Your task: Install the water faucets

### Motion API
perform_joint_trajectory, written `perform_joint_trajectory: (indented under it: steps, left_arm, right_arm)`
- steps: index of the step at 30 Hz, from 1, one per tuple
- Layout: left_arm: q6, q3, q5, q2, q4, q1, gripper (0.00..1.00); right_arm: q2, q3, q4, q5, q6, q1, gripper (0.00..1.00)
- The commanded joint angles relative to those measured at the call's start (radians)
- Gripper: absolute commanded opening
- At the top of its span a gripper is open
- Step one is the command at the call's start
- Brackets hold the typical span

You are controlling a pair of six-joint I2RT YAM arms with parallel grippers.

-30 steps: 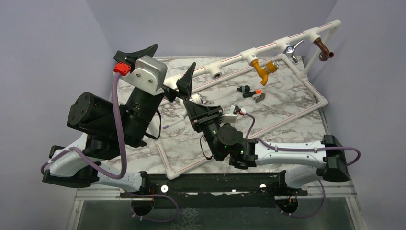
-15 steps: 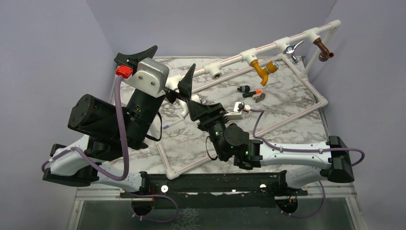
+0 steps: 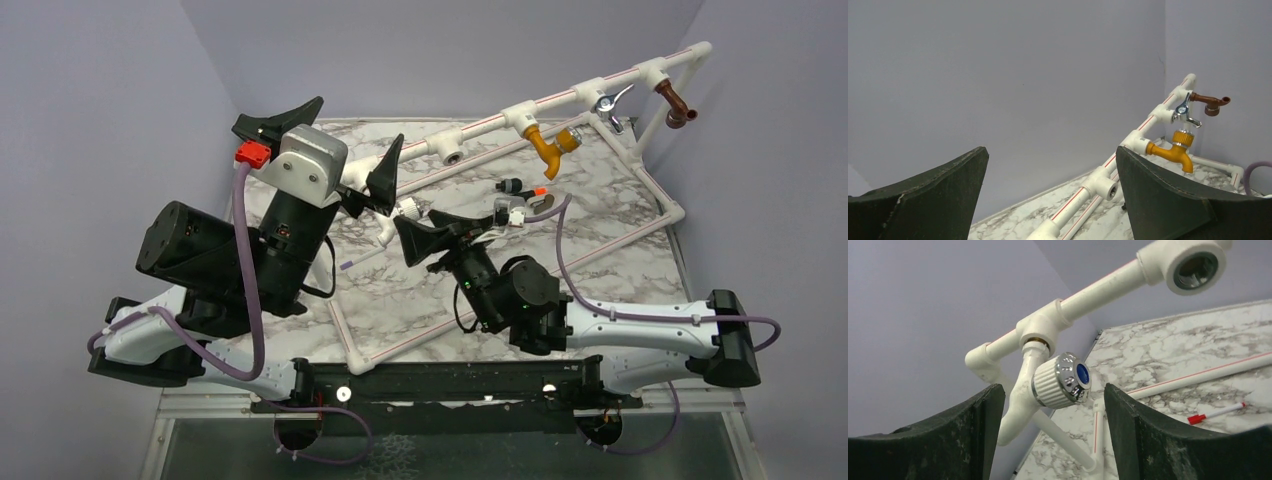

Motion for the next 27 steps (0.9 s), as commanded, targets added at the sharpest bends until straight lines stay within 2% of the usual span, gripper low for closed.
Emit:
perform_joint_trajectory:
  steps: [1,10,12,19,24,27]
  left_arm:
    - [0.039,-0.012,-0.043,-0.019,0.044,-0.023,0.99]
    - [0.13,-0.039,-0.095,-0.038,0.131,-0.1,0.99]
    - [0.136,-0.04,-0.1,-0.04,0.139,-0.111,0.99]
    - [0.189,-0.055,-0.128,-0.04,0.191,-0.158,0.99]
    - [0.221,-0.061,-0.148,-0.046,0.223,-0.182,0.99]
    - [0.228,-0.067,-0.148,-0.054,0.235,-0.188,0.99]
  right_arm:
    - [-0.068,0.011,-0.005,-0.18,-0.319,-0.003,0.77]
    - [-0.14,0.123,-0.318,-0.354,-0.694,-0.002,0.8]
    - [-0.148,0.152,-0.393,-0.435,-0.766,-0.003,0.8]
    - [-0.155,0.207,-0.624,-0.694,-1.199,-0.003,0.81]
    - [-0.162,0.21,-0.668,-0.725,-1.453,-0.003,0.81]
    - [-0.149,0.221,-0.672,-0.695,-1.543,-0.003,0.82]
